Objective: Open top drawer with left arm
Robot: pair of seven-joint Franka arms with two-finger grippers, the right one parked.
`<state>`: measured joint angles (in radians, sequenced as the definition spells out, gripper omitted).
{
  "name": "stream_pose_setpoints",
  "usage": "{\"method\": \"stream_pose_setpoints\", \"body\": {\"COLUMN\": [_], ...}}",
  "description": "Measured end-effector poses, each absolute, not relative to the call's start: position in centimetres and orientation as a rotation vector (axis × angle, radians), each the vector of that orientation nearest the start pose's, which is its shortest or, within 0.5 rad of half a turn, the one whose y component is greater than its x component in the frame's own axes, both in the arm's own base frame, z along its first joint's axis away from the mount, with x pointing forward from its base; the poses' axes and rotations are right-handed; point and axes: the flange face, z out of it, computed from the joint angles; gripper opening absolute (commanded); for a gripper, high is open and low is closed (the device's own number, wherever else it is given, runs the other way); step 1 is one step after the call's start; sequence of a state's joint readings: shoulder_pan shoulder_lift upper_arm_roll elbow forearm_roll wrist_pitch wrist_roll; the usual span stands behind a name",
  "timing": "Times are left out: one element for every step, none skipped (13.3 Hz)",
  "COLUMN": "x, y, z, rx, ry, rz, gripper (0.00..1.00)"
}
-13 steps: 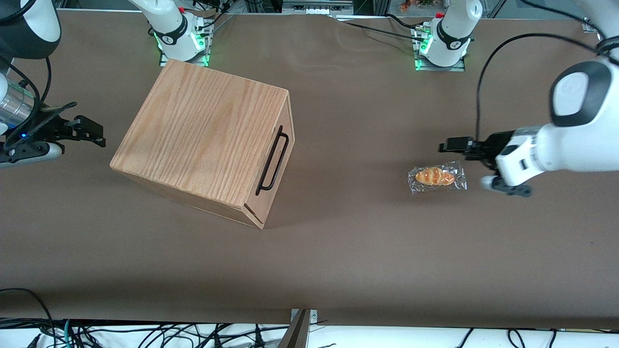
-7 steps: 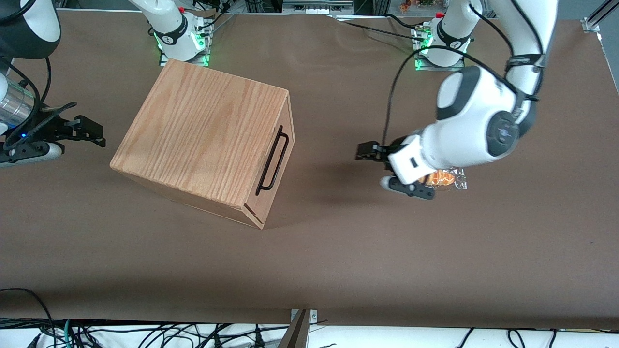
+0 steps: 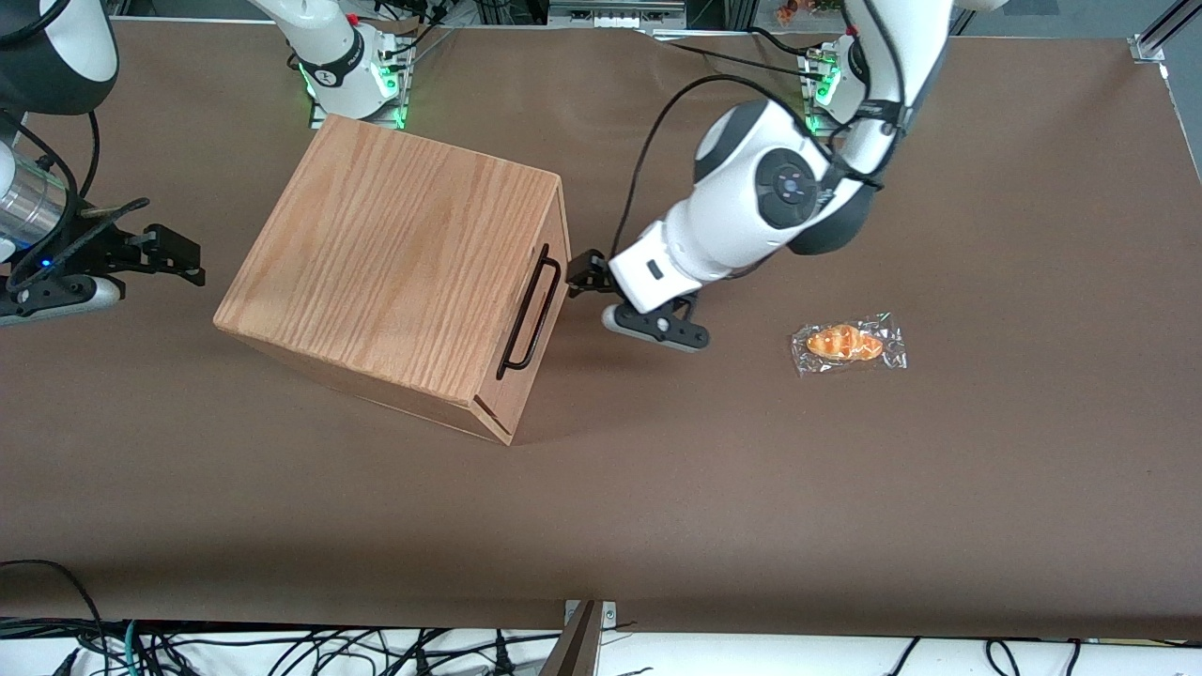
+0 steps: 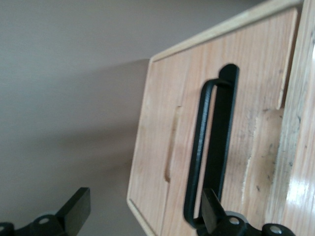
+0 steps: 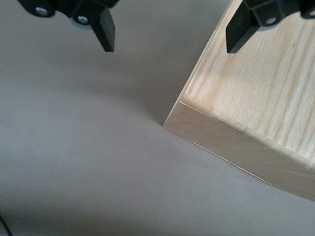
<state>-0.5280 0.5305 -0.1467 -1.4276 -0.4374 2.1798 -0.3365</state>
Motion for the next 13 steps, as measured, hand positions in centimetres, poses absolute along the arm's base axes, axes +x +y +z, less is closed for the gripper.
{"method": "stream_pose_setpoints", "body": {"x": [56.8, 56.6, 56.5, 56.6, 56.7, 56.7, 56.6, 56.5, 56.4, 56.3, 56.2, 56.3, 56.6], "y": [-45.9, -46.4, -46.6, -46.8, -47.0, -47.4, -47.8, -48.1, -48.4, -48.6, -48.7, -48.7, -48.3], "z": [41.1, 40.6, 40.1, 39.9, 39.5, 39.1, 38.8, 38.3, 37.9, 37.5, 37.1, 36.8, 36.5], "rx": [2.632, 2.634, 2.636, 2.636, 2.637, 2.637, 2.637, 2.639, 2.64, 2.643, 2.646, 2.65, 2.657], "ry": [-0.135, -0.14, -0.142, -0.142, -0.141, -0.14, -0.142, -0.144, -0.147, -0.15, -0.15, -0.148, -0.142], "rz": [-0.038, -0.045, -0.051, -0.053, -0.057, -0.063, -0.068, -0.075, -0.082, -0.089, -0.095, -0.096, -0.093], "gripper": [1.0, 1.0, 1.0, 1.0, 1.0, 1.0, 1.0, 1.0, 1.0, 1.0, 1.0, 1.0, 1.0]}}
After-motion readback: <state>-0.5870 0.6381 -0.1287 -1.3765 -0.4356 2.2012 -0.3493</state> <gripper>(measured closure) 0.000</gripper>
